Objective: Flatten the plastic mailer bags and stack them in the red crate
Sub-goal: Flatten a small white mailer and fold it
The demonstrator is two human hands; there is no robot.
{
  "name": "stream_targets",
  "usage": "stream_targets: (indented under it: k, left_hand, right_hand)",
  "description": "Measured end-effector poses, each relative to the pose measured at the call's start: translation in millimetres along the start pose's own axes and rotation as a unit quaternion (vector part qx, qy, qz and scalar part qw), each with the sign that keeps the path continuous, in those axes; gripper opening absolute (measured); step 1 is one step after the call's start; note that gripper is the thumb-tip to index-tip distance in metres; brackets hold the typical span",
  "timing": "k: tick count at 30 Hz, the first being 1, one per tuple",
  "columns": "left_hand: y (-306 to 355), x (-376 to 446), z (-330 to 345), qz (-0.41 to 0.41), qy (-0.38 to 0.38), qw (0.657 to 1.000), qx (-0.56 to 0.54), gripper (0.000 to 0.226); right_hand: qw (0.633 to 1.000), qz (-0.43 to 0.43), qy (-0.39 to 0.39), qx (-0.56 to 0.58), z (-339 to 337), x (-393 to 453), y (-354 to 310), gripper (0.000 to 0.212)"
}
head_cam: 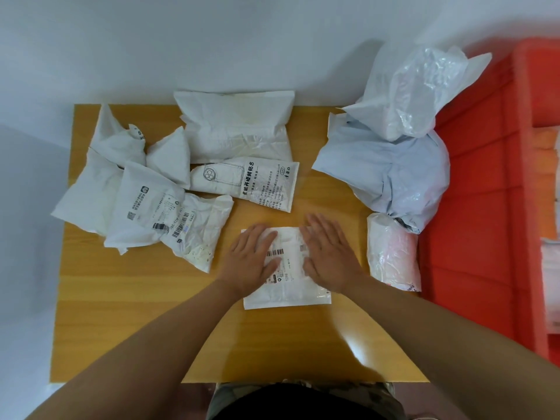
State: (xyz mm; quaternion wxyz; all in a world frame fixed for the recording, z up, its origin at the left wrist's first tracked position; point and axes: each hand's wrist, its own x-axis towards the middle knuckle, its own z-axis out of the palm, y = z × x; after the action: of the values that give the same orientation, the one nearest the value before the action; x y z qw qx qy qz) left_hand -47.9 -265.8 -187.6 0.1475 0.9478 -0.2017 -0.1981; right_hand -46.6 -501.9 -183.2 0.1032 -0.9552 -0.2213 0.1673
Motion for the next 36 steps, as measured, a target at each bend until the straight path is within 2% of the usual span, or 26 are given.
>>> stream_targets:
  k: [3, 7, 11, 13, 16, 19, 21, 23, 24, 28, 32, 34, 36]
  left_hand:
    - [-1.5, 7.3, -20.5, -0.057, -0.003, 0.998, -0.009, 0.063]
    - [2.8, 15.4, -38.9, -0.097, -0.023, 0.994, 0.036, 0.067]
    - [3.3, 14.5, -46.4, -0.108, -0.071, 0.987, 0.090, 0.044]
    - [6.9, 6.8, -48.0, -0.110, -0.097, 0.984, 0.101, 0.038]
    - [11.7, -1.4, -46.8, -0.107, -0.135, 0.983, 0.059, 0.036]
    - [13.7, -2.7, -63.5, -0.111, -0.152, 0.980, -0.069, 0.027]
    - [13.4, -1.1, -83.4, -0.129, -0.133, 0.971, -0.151, 0.016]
    - [12.8, 1.7, -109.3, -0.142, -0.083, 0.963, -0.212, 0.008]
    - [12.9, 3.1, -122.1, -0.147, -0.051, 0.958, -0.240, 0.008]
    - [19.4, 3.1, -168.8, -0.145, 0.045, 0.933, -0.327, 0.015]
    - [25.4, -8.0, -185.2, -0.119, 0.071, 0.938, -0.317, 0.011]
    - [22.8, -17.3, -179.5, -0.086, 0.047, 0.956, -0.277, 0.007]
    - [17.8, -27.3, -165.3, -0.054, 0.000, 0.978, -0.202, 0.013]
  right_hand:
    - [0.998, 0.065, -0.013, 0.014, -8.0, -0.4, 7.9, 0.068]
    - [0.995, 0.068, -0.072, 0.015, -20.7, 3.6, 4.9, 0.068]
    - [0.991, 0.075, -0.110, -0.018, -35.4, 5.6, -6.1, 0.037]
    - [0.988, 0.085, -0.128, -0.023, -40.3, -1.2, -10.6, 0.032]
    - [0.981, 0.087, -0.172, 0.003, -43.1, -10.5, -14.3, 0.035]
    - [0.975, 0.097, -0.194, 0.050, -58.5, -13.4, -13.2, 0.038]
    - [0.975, 0.106, -0.179, 0.080, -74.2, -9.4, -10.7, 0.030]
    - [0.979, 0.106, -0.145, 0.100, -92.5, -1.3, -9.6, 0.016]
    - [0.982, 0.100, -0.122, 0.103, -102.0, 2.4, -10.0, 0.009]
    - [0.991, 0.075, -0.018, 0.106, -139.7, 11.3, -16.0, 0.003]
    - [0.993, 0.060, 0.029, 0.097, -156.5, 8.0, -20.5, 0.017]
    - [0.996, 0.045, 0.026, 0.067, -154.0, 1.1, -22.6, 0.018]
    - [0.999, 0.026, 0.001, 0.019, -146.7, -8.5, -25.8, 0.019]
